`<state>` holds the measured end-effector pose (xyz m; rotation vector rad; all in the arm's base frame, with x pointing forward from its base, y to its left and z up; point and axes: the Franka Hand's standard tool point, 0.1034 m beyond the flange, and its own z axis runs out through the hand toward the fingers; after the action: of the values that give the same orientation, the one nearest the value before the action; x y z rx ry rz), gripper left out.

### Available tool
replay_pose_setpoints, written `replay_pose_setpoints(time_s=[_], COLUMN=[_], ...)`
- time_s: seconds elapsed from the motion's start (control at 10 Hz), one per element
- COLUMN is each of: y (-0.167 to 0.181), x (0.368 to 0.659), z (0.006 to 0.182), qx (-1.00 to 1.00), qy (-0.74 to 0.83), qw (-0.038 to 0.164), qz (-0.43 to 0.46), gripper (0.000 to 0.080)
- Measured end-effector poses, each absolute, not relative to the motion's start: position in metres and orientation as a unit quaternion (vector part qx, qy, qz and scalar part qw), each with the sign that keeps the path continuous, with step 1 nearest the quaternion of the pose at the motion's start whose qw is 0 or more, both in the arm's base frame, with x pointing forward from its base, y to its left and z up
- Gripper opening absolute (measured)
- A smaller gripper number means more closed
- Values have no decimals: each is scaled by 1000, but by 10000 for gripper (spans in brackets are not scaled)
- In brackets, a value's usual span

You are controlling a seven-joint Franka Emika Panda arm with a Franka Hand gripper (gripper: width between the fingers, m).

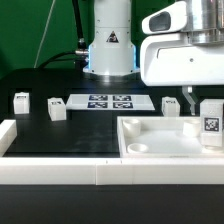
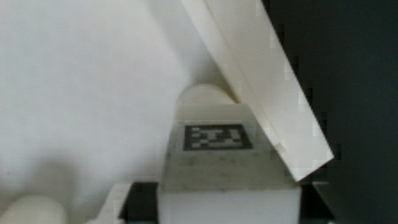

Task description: Assemble one leg

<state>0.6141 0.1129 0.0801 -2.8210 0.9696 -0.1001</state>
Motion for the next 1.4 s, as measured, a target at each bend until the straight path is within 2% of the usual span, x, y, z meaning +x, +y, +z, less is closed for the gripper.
replay_pose_setpoints(time_s=[0.3, 0.4, 0.8, 0.9, 1.0, 1.1, 1.2, 1.3, 1.4], y=[112, 112, 111, 112, 112, 112, 115, 119, 122], x=[615, 615, 615, 615, 615, 615, 615, 614, 613], z=[80, 80, 80, 80, 80, 80, 80, 80, 79], qx=[-856, -819, -710, -711, -717, -734, -746, -791, -835], qy=[508, 567, 697, 695, 689, 672, 658, 604, 541], qw=[93, 91, 102, 102, 102, 102, 102, 102, 100], qz=[-16, -8, 13, 13, 12, 10, 8, 3, -1], gripper=[291, 291, 291, 391, 391, 561, 561, 634, 645])
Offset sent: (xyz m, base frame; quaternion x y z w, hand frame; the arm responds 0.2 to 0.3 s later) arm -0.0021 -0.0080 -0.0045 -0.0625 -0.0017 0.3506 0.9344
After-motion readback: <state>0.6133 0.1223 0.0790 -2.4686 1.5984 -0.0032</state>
